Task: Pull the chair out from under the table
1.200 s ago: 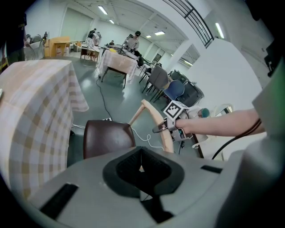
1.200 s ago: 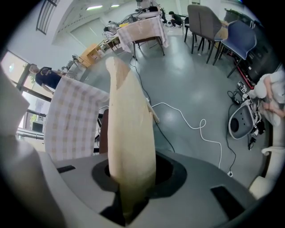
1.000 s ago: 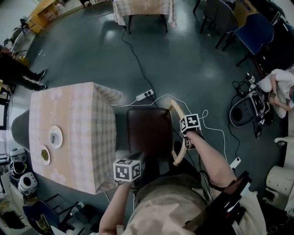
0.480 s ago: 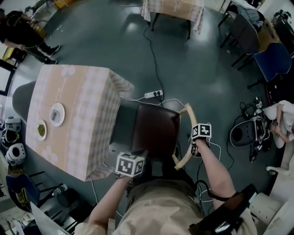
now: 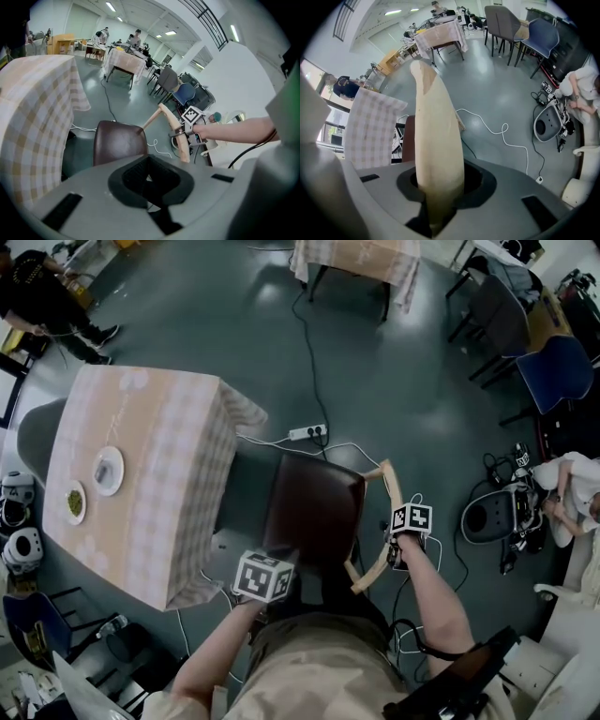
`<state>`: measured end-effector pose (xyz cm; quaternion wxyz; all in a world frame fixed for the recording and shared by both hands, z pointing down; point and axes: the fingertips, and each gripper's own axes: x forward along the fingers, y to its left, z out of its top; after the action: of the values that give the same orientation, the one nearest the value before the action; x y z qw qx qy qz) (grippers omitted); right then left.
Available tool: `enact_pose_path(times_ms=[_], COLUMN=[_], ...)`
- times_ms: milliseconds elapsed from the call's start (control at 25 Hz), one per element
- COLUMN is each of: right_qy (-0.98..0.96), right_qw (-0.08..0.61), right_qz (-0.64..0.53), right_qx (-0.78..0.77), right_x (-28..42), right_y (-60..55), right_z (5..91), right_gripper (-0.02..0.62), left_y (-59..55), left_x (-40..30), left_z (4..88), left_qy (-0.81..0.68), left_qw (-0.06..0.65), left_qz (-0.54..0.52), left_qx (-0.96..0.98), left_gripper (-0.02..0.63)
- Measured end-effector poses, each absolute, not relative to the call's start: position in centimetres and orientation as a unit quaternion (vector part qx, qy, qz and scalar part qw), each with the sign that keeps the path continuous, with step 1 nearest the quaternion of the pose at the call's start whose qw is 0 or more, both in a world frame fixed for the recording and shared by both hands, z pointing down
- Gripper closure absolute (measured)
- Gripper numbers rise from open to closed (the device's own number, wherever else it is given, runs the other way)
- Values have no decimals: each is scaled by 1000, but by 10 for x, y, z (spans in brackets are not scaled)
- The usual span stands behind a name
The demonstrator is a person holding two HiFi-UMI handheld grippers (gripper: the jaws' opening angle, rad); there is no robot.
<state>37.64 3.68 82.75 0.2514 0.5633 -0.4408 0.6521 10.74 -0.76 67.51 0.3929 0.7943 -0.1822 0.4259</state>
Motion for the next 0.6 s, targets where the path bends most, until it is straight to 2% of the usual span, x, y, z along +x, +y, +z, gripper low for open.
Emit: enact_pose_path(times_ms=[600], right_qy=[-441], right_qw=[245], right_qz=[659], right_qx=[557], right_x=[420], right_y=[50], right_z=[846], right_gripper=[485], left_y=[-10], left_x=[154], left_z=[674], left_qy=[-216], left_qw=[393], left_qz=[412], left_qx=[793], left_gripper=[600])
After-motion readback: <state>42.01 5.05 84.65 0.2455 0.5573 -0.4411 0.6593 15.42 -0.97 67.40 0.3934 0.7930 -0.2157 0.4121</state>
